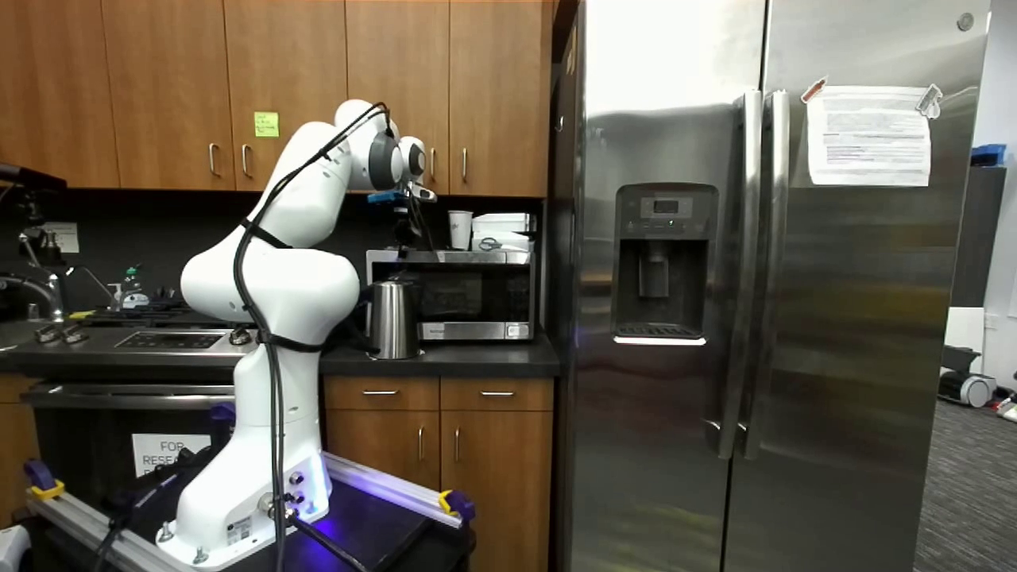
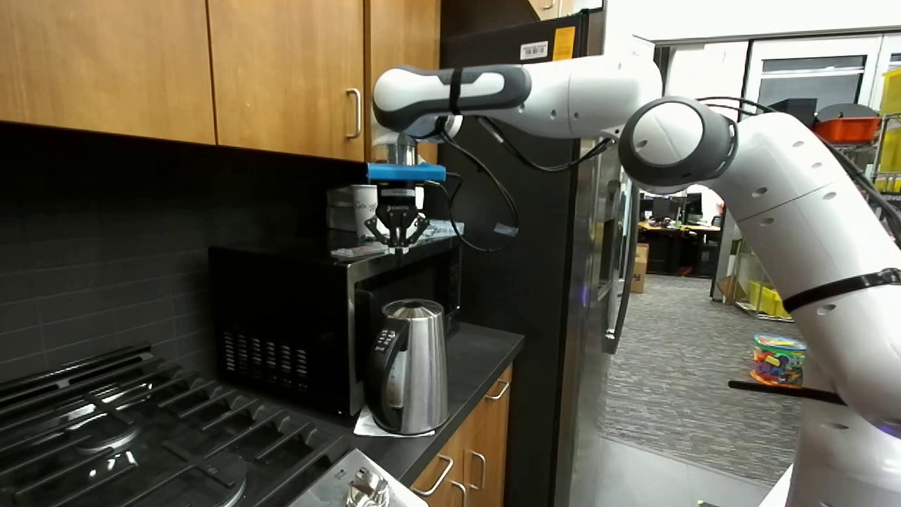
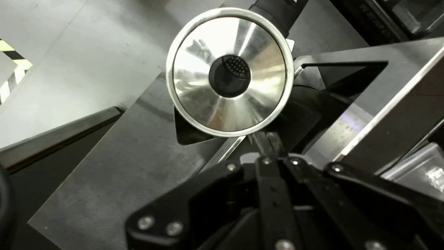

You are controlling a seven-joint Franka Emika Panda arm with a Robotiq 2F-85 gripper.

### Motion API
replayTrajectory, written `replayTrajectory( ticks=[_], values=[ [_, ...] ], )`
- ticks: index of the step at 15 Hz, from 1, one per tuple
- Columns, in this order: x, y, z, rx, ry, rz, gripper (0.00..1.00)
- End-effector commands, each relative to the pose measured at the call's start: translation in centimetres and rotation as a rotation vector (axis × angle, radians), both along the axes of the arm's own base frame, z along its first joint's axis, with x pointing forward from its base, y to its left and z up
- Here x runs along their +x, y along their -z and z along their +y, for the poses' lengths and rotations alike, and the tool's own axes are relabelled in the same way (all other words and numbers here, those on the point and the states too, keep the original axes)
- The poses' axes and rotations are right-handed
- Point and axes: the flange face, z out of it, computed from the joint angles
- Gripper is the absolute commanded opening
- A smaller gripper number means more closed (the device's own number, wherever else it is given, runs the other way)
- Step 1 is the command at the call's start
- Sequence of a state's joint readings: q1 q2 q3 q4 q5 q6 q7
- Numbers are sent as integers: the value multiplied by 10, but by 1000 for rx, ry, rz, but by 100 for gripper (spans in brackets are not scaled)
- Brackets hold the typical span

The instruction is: Press a button on the kettle.

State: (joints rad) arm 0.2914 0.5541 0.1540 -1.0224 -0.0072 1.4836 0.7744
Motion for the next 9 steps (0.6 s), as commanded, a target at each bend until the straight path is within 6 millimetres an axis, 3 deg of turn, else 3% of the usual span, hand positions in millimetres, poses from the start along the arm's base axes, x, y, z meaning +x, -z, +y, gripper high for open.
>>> replayTrajectory(
  ticks=[1, 9],
  values=[
    [-17, -25, -6, -30, 83, 24, 0],
    [-20, -7, -6, 3, 145, 20, 0]
  ],
)
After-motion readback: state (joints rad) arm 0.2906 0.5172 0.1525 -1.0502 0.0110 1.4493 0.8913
